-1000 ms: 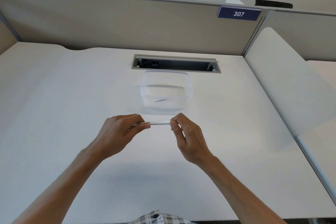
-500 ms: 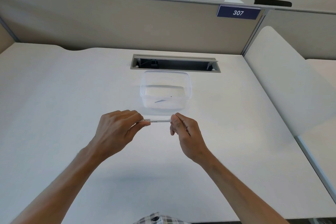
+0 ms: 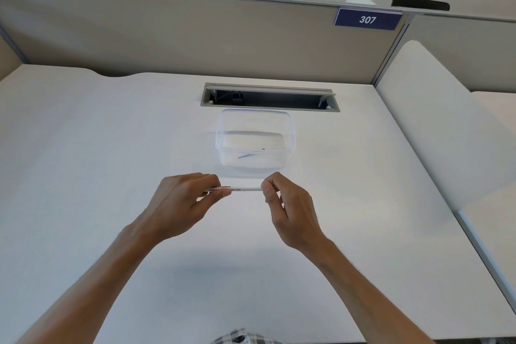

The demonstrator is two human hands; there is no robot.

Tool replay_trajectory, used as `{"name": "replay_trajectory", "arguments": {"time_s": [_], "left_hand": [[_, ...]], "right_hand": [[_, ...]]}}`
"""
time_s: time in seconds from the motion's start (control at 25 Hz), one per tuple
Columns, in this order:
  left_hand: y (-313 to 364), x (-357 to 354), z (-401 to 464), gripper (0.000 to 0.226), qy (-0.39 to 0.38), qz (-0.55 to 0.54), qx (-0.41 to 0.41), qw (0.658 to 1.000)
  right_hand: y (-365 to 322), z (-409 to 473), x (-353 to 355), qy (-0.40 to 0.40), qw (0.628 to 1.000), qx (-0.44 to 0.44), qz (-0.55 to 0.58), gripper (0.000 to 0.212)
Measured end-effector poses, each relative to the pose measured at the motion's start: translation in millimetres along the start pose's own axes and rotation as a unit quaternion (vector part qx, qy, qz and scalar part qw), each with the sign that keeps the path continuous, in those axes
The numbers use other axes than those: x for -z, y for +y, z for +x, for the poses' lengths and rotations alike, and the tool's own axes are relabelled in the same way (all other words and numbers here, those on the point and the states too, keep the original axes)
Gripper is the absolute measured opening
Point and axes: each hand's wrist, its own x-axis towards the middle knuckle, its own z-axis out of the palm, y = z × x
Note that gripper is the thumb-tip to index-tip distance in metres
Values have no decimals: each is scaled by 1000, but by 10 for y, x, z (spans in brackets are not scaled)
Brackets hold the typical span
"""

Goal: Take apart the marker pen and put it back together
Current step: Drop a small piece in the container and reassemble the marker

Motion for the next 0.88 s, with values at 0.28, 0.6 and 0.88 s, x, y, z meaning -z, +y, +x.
{"name": "replay_trajectory", "arguments": {"time_s": [0.28, 0.6, 0.88], "left_hand": [[0, -2, 8, 42, -19, -51, 23, 998], [58, -17, 117, 45, 38, 65, -50, 996], [48, -59, 151, 41, 113, 155, -118, 974]], "right_hand": [[17, 23, 64, -2, 998, 66, 9, 24], [-12, 99, 89, -39, 982, -53, 175, 37], [-107, 171, 129, -53, 953, -119, 273, 39]]}}
